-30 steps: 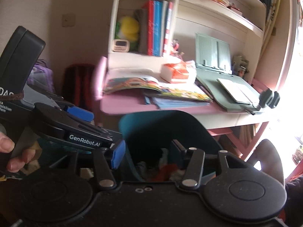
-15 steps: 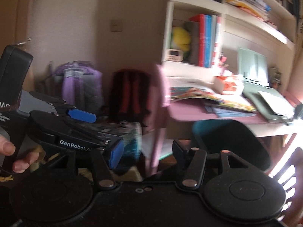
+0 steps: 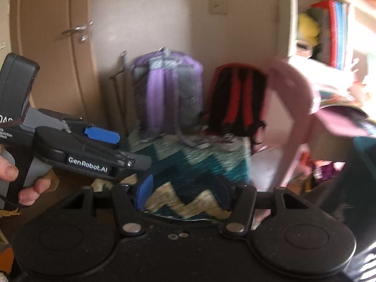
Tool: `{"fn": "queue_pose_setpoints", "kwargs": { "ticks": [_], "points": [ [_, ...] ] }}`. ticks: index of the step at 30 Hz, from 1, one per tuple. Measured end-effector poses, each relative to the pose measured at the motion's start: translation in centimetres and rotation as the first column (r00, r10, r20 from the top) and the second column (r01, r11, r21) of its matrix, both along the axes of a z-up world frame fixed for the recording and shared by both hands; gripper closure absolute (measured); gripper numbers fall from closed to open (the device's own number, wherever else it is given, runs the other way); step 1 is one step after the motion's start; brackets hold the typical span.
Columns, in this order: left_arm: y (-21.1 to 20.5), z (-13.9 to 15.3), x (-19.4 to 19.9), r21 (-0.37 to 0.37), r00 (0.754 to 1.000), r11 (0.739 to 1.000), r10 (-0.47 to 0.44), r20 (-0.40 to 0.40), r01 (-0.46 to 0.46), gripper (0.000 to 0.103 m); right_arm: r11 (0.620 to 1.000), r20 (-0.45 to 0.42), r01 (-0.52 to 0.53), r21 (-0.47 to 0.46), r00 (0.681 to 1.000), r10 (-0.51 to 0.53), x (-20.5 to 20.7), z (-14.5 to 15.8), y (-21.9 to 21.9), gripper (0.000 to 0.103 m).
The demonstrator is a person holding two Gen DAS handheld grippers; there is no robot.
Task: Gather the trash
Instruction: 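Move both open grippers back down to the trash under the stool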
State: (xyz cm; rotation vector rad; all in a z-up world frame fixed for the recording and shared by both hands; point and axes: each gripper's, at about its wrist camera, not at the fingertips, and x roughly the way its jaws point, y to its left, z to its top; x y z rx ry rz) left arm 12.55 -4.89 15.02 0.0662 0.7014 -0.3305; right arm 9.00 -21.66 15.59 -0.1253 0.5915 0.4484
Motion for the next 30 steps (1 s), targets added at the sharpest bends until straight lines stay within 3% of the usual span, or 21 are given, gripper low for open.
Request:
{"fn": "queue_pose_setpoints", "kwargs": {
  "ticks": [10,20,25,30],
  "points": [
    [8.7,-8.6,2.4,0.007,0.987,0.995,0.096,-0.131,-0.096,0.022,0.996,-0.179,-0.084,0.014,0.98,0.085,4.2,-9.9,7.6,0.045],
    [14.5,-22.4,8.0,-0.006,0.943,0.988,0.149,-0.297,-0.157,0.012,0.986,-0.376,-0.147,-0.077,0.92,0.108,9.0,-24.0,12.7,0.045],
    [15.8,-30.2,10.7,0.04,0.91,0.993,0.117,-0.398,-0.11,0.012,0.961,-0.456,-0.234,-0.146,0.878,0.145,10.2,-31.7,14.6,0.045],
    [15.8,-36.9,12.3,0.108,0.881,0.994,0.06,-0.47,-0.01,0.012,0.919,-0.557,-0.346,-0.189,0.808,0.19,11.2,-39.0,16.0,0.045]
  ]
}}
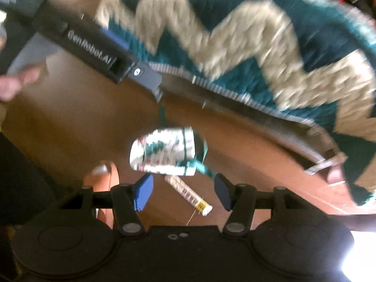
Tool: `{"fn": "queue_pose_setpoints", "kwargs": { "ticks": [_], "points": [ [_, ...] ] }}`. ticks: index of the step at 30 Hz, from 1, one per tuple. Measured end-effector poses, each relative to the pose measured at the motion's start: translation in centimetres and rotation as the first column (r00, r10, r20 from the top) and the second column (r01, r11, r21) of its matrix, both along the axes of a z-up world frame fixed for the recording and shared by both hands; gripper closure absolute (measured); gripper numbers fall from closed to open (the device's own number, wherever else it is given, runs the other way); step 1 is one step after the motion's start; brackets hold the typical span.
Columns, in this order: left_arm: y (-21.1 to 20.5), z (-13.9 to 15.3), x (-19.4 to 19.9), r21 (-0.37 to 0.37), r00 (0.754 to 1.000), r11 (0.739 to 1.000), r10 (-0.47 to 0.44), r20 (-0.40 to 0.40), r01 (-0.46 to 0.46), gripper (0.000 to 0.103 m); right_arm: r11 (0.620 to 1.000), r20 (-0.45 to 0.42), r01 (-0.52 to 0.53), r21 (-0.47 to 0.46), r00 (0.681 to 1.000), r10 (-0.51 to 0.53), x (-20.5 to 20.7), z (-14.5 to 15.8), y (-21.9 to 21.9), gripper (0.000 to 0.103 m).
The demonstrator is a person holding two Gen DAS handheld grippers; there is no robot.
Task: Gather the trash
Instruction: 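Move both open grippers back down to the trash under the stool, then grasp the Merry Christmas tote bag with left gripper while right gripper grasps the snack stick packet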
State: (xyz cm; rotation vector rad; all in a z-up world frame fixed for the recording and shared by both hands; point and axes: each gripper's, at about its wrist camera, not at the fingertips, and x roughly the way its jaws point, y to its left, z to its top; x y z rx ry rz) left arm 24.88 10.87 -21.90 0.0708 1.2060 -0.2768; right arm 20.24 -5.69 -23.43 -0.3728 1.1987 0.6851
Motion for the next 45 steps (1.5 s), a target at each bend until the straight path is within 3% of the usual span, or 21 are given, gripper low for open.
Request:
{"fn": "queue_pose_setpoints", "kwargs": {
  "ticks": [8,13,17,21,26,34,35,39,41,42,43,44,45],
  "points": [
    [0.1,-10.5,1.5,0.052,0.984,0.989,-0.13,-0.12,0.137,0.012,0.98,-0.128,-0.171,-0.098,0.979,0.158,1.7,-11.1,2.3,0.045],
    [1.1,-16.7,2.2,0.034,0.97,0.991,-0.12,-0.211,0.13,0.012,0.929,-0.185,-0.323,-0.179,0.939,0.291,1.6,-17.9,3.9,0.046],
    [2.3,-21.6,2.5,0.039,0.955,0.996,-0.062,-0.29,0.077,0.012,0.908,-0.23,-0.368,-0.2,0.919,0.322,1.8,-22.1,4.5,0.046],
    [2.8,-25.7,2.9,0.075,0.942,0.994,-0.048,-0.333,0.077,0.012,0.873,-0.234,-0.431,-0.228,0.895,0.38,1.3,-25.1,5.1,0.046],
    [3.2,-28.6,3.6,0.111,0.939,0.987,-0.069,-0.337,0.112,0.012,0.81,-0.201,-0.534,-0.242,0.844,0.497,0.4,-27.8,6.2,0.046],
    [3.1,-31.9,3.2,0.099,0.918,0.984,-0.096,-0.385,0.145,0.014,0.784,-0.181,-0.577,-0.23,0.817,0.548,0.1,-29.7,6.8,0.047],
    [3.1,-32.1,3.2,0.099,0.917,0.984,-0.097,-0.387,0.146,0.019,0.784,-0.177,-0.577,-0.228,0.816,0.55,0.1,-29.7,6.9,0.047],
    [2.4,-32.3,2.6,0.131,0.922,0.977,-0.11,-0.372,0.169,0.023,0.748,-0.145,-0.608,-0.266,0.793,0.592,-0.7,-29.8,7.1,0.053],
    [1.8,-31.8,2.3,0.139,0.928,0.974,-0.121,-0.352,0.18,0.044,0.742,-0.13,-0.611,-0.276,0.788,0.601,-1.0,-29.7,7.1,0.064],
    [1.5,-31.5,2.2,0.144,0.93,0.972,-0.127,-0.345,0.187,0.051,0.741,-0.129,-0.612,-0.276,0.788,0.602,-1.1,-29.7,7.1,0.077],
    [1.2,-31.3,2.0,0.142,0.93,0.971,-0.133,-0.343,0.191,0.065,0.736,-0.127,-0.616,-0.282,0.784,0.608,-1.2,-29.6,7.2,0.082],
    [1.0,-31.1,1.9,0.141,0.93,0.972,-0.132,-0.342,0.19,0.078,0.722,-0.131,-0.627,-0.294,0.774,0.619,-1.4,-29.5,7.3,0.083],
    [0.9,-30.9,1.8,0.15,0.931,0.97,-0.129,-0.341,0.189,0.085,0.707,-0.137,-0.639,-0.303,0.763,0.631,-1.5,-29.6,7.4,0.084]
  ]
}}
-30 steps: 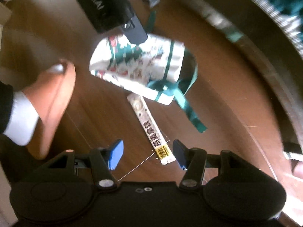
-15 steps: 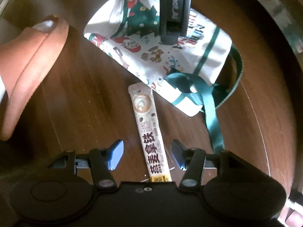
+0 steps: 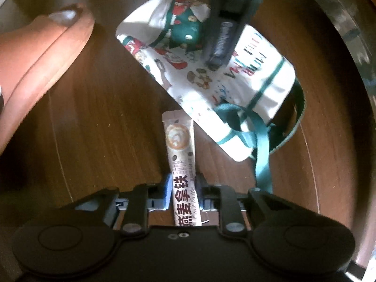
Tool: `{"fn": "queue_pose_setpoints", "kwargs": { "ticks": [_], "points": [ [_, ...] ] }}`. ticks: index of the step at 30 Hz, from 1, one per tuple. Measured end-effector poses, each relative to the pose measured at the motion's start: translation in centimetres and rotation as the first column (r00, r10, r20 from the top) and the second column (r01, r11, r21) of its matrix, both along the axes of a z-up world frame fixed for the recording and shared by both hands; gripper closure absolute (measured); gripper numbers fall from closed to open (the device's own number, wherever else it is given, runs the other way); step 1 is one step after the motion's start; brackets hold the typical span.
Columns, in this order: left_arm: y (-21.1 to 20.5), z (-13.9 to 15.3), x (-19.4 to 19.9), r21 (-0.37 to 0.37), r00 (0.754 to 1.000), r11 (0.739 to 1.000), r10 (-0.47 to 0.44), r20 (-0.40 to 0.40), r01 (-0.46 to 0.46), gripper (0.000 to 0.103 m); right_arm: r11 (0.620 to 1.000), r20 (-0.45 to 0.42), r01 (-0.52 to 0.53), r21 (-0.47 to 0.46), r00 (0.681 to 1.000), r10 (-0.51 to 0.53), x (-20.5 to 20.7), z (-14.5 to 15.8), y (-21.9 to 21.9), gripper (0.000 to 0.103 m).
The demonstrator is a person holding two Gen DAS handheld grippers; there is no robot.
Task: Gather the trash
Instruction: 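Grasp the Merry Christmas tote bag with left gripper while right gripper grasps the snack stick packet, then lift the tote bag and snack packet and carry them over the teal bin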
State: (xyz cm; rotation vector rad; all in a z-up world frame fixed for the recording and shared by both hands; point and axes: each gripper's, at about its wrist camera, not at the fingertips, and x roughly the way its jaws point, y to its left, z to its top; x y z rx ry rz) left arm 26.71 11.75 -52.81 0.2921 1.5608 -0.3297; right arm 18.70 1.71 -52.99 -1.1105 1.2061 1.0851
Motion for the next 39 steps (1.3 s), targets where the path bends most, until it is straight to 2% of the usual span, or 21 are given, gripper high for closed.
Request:
{"fn": "queue_pose_setpoints", "kwargs": {
  "ticks": [2,6,9,13,16,21,25,30,32,35,39],
  "points": [
    [-0.2,0.6,-0.1,-0.003,1.0,1.0,0.009,-0.005,-0.009,0.094,0.999,-0.004,-0.004,-0.041,1.0,0.004,-0.1,-0.1,0.1,0.085],
    [-0.3,2.9,-0.2,-0.03,0.999,0.999,0.034,0.0,-0.034,0.098,0.99,-0.042,0.126,-0.068,0.991,-0.129,1.2,1.8,-0.6,0.086],
    [-0.5,4.9,-0.5,-0.05,0.999,0.998,0.037,0.001,-0.037,0.099,0.978,-0.03,0.186,-0.092,0.981,-0.189,2.2,3.6,-1.7,0.086],
    [-1.0,8.0,-1.2,-0.072,1.0,0.997,0.028,0.0,-0.028,0.099,0.94,-0.021,0.321,-0.118,0.945,-0.326,3.2,6.9,-3.0,0.086],
    [-1.0,10.2,-1.6,-0.093,0.999,0.995,0.043,0.002,-0.042,0.099,0.892,-0.012,0.436,-0.121,0.898,-0.441,3.7,9.9,-4.9,0.085],
    [-2.2,14.8,-1.7,-0.107,0.998,0.993,0.045,0.035,-0.041,0.099,0.769,-0.001,0.637,-0.057,0.77,-0.638,4.6,15.8,-7.7,0.085],
    [-3.2,18.9,-1.7,-0.086,0.996,0.995,0.052,0.072,-0.046,0.099,0.672,-0.011,0.74,0.035,0.673,-0.74,4.6,21.3,-9.3,0.085],
    [-3.9,24.7,-2.0,-0.104,0.986,0.991,0.094,0.139,-0.08,0.099,0.543,-0.058,0.819,0.185,0.56,-0.826,3.3,28.3,-11.7,0.085],
    [-4.6,27.1,-2.5,-0.111,0.98,0.989,0.11,0.164,-0.093,0.099,0.502,-0.077,0.832,0.237,0.531,-0.844,2.4,31.0,-12.5,0.085],
    [-6.2,30.9,-3.5,-0.101,0.969,0.99,0.117,0.219,-0.097,0.099,0.468,-0.079,0.821,0.328,0.517,-0.852,1.3,34.8,-13.9,0.085],
    [-8.3,36.3,-4.7,-0.127,0.95,0.984,0.153,0.273,-0.122,0.099,0.417,-0.087,0.801,0.43,0.497,-0.864,-0.6,40.2,-16.1,0.085]
  ]
}}
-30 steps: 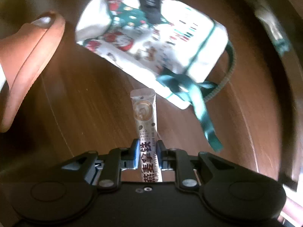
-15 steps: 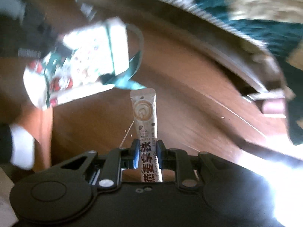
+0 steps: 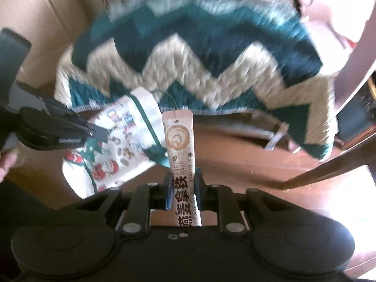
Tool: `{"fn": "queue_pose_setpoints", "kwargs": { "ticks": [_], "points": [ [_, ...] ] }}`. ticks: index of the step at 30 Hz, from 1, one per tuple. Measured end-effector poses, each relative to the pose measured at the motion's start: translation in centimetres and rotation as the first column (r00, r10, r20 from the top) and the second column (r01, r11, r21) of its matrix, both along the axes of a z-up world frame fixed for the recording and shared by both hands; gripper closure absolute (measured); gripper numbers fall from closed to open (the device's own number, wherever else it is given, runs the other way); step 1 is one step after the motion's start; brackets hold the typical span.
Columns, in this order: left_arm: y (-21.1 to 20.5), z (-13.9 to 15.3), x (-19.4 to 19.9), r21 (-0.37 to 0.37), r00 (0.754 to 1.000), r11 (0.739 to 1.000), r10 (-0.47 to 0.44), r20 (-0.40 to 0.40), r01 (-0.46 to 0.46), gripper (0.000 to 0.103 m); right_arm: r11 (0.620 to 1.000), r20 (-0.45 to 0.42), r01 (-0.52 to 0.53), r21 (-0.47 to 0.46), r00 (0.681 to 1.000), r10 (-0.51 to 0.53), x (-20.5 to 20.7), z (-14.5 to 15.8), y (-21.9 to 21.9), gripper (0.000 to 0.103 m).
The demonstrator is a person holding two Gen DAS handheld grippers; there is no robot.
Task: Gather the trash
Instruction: 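Lift the tote bag and snack packet and carry them over the teal bin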
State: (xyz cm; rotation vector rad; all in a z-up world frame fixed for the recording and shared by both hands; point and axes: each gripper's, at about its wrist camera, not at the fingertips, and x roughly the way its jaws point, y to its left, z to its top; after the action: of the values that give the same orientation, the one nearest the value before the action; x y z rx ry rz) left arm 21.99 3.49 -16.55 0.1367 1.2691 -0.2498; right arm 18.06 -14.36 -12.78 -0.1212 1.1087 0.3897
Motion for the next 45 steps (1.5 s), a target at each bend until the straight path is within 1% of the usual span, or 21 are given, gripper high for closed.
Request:
{"fn": "queue_pose_setpoints", "kwargs": {
  "ticks": [2,6,11,15,18,22,26,28,31,36,39,42,45],
  "points": [
    [-1.5,2.9,-0.8,-0.017,0.999,1.0,0.011,0.036,-0.011,0.099,1.0,0.044,0.006,0.023,0.999,-0.007,-1.2,2.8,-1.2,0.085],
    [-4.0,8.5,-2.2,-0.049,0.993,0.999,0.01,0.119,-0.004,0.099,0.998,0.13,0.026,0.051,0.991,-0.032,-3.3,7.4,-4.1,0.085],
    [-7.7,14.6,-3.4,-0.065,0.978,0.998,-0.001,0.207,0.015,0.099,0.993,0.243,0.074,0.089,0.965,-0.094,-5.4,12.8,-8.4,0.085],
    [-11.2,19.3,-3.8,-0.054,0.958,0.997,-0.042,0.284,0.059,0.099,0.988,0.342,0.099,0.114,0.93,-0.133,-6.3,16.8,-11.8,0.085],
    [-14.2,22.7,-3.9,-0.057,0.939,0.993,-0.077,0.334,0.101,0.099,0.984,0.399,0.112,0.139,0.903,-0.16,-6.9,19.8,-14.2,0.085],
    [-17.8,26.6,-3.8,-0.089,0.914,0.985,-0.102,0.394,0.148,0.099,0.976,0.47,0.135,0.168,0.86,-0.2,-7.6,23.7,-17.5,0.085],
    [-21.0,30.2,-3.5,-0.135,0.892,0.975,-0.103,0.44,0.179,0.099,0.97,0.531,0.164,0.179,0.814,-0.235,-8.2,26.8,-20.3,0.086],
    [-22.7,32.1,-3.4,-0.129,0.87,0.972,-0.114,0.481,0.198,0.099,0.965,0.556,0.182,0.187,0.791,-0.257,-8.1,28.4,-21.6,0.085],
    [-25.1,35.2,-2.9,-0.137,0.846,0.966,-0.12,0.52,0.221,0.099,0.958,0.592,0.219,0.187,0.753,-0.287,-7.7,30.8,-23.7,0.086],
    [-29.0,41.0,-1.8,-0.141,0.791,0.953,-0.134,0.598,0.268,0.099,0.932,0.647,0.301,0.205,0.673,-0.359,-7.2,34.7,-28.0,0.085],
    [-31.8,44.6,-1.4,-0.147,0.751,0.943,-0.136,0.646,0.297,0.099,0.912,0.671,0.353,0.212,0.625,-0.398,-6.7,36.2,-30.5,0.086],
    [-34.8,47.3,-1.0,-0.152,0.714,0.933,-0.137,0.687,0.326,0.099,0.887,0.683,0.403,0.225,0.585,-0.438,-6.0,37.3,-32.9,0.085],
    [-38.4,48.6,-0.3,-0.153,0.697,0.922,-0.153,0.701,0.356,0.099,0.861,0.681,0.446,0.244,0.553,-0.479,-5.6,37.7,-35.6,0.085]
  ]
}}
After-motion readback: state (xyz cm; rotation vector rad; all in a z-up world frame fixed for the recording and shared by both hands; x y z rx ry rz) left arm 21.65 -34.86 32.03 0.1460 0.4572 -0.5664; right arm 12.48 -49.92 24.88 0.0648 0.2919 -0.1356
